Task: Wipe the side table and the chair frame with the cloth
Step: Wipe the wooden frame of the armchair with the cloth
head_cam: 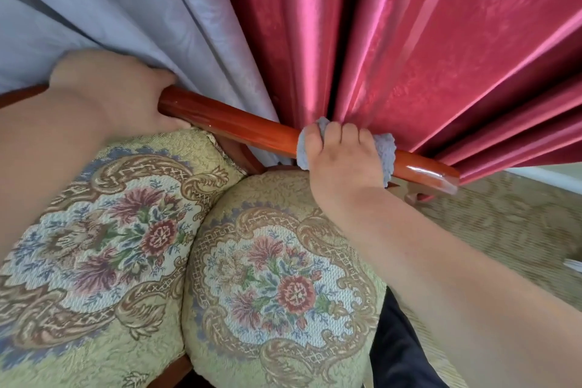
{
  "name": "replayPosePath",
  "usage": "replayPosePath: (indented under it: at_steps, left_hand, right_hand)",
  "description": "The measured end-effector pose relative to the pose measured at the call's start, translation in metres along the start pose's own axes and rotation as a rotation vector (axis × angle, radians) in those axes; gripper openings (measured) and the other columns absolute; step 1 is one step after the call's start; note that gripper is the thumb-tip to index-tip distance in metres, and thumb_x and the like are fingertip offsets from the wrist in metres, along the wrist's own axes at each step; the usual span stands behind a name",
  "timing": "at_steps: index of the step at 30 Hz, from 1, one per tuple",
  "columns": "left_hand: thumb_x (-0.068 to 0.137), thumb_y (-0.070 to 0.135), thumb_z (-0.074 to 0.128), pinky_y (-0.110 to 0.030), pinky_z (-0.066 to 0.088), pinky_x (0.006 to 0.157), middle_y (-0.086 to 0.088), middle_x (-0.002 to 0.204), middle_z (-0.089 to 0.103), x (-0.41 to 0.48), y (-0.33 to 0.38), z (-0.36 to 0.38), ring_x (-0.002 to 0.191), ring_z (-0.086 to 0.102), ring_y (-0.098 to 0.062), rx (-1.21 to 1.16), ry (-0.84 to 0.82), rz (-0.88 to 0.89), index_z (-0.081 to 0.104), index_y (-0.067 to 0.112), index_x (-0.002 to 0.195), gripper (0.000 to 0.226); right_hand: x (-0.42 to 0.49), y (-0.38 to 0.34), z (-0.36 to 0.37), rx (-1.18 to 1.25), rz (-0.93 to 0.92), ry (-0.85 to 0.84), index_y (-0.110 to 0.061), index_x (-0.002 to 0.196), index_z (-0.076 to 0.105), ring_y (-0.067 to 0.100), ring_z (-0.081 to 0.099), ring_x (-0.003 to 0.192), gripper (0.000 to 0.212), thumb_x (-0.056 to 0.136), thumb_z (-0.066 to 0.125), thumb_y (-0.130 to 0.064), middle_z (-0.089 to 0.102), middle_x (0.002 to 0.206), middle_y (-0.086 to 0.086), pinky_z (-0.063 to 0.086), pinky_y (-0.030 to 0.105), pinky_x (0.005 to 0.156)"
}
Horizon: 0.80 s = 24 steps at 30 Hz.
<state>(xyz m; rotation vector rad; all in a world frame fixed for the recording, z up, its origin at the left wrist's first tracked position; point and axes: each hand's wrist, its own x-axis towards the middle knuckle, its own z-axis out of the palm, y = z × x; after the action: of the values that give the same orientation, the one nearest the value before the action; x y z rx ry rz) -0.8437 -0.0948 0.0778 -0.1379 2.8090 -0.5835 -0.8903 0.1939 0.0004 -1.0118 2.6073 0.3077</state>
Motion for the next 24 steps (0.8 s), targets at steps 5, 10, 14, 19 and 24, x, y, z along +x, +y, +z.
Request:
replayPosePath:
  at_steps: [5, 10, 14, 19, 24]
  left_hand:
    - [0.063, 0.11, 0.017, -0.048, 0.061, 0.077, 0.007, 0.102, 0.073, 0.007, -0.006, 0.014, 0.09, 0.071, -0.031, -0.017, -0.031, -0.002, 0.057, 0.049, 0.118, 0.092]
    - [0.065, 0.109, 0.02, -0.044, 0.061, 0.079, 0.008, 0.108, 0.074, 0.008, -0.006, 0.016, 0.096, 0.071, -0.028, -0.046, -0.013, -0.025, 0.059, 0.051, 0.119, 0.089]
    - [0.062, 0.11, 0.024, -0.042, 0.061, 0.081, 0.011, 0.112, 0.074, 0.012, -0.004, 0.011, 0.1, 0.071, -0.025, -0.044, -0.036, -0.016, 0.059, 0.052, 0.119, 0.089]
    - [0.052, 0.11, 0.038, -0.041, 0.061, 0.079, 0.008, 0.102, 0.074, 0.017, 0.004, 0.015, 0.093, 0.071, -0.026, -0.107, -0.102, -0.098, 0.062, 0.047, 0.1, 0.083]
    - [0.054, 0.101, 0.048, -0.044, 0.061, 0.08, 0.004, 0.1, 0.073, 0.023, 0.019, 0.015, 0.093, 0.07, -0.029, -0.112, -0.142, -0.058, 0.067, 0.039, 0.105, 0.083]
  right_hand:
    - [-0.035, 0.054, 0.019, 0.015, 0.058, 0.081, -0.011, 0.153, 0.026, 0.036, 0.049, 0.112, 0.073, 0.082, 0.034, -0.019, 0.048, 0.128, 0.016, 0.037, 0.048, 0.099]
    - [-0.055, 0.075, 0.036, 0.079, 0.199, 0.079, -0.005, 0.15, 0.033, 0.041, 0.05, 0.107, 0.07, 0.081, 0.048, -0.014, 0.05, 0.122, 0.021, 0.035, 0.051, 0.104]
    - [-0.034, 0.042, 0.015, 0.084, 0.157, 0.018, -0.008, 0.154, 0.011, 0.042, 0.039, 0.122, 0.071, 0.089, 0.036, -0.021, 0.033, 0.138, 0.022, 0.025, 0.056, 0.117]
    - [-0.009, 0.024, 0.015, 0.077, -0.031, 0.119, -0.011, 0.158, 0.012, 0.04, 0.04, 0.126, 0.067, 0.095, 0.031, -0.023, 0.032, 0.149, 0.019, 0.03, 0.052, 0.11]
    - [-0.034, 0.06, 0.045, 0.11, -0.043, 0.313, -0.011, 0.158, 0.029, 0.038, 0.049, 0.108, 0.075, 0.083, 0.031, -0.019, 0.05, 0.124, 0.015, 0.036, 0.052, 0.105]
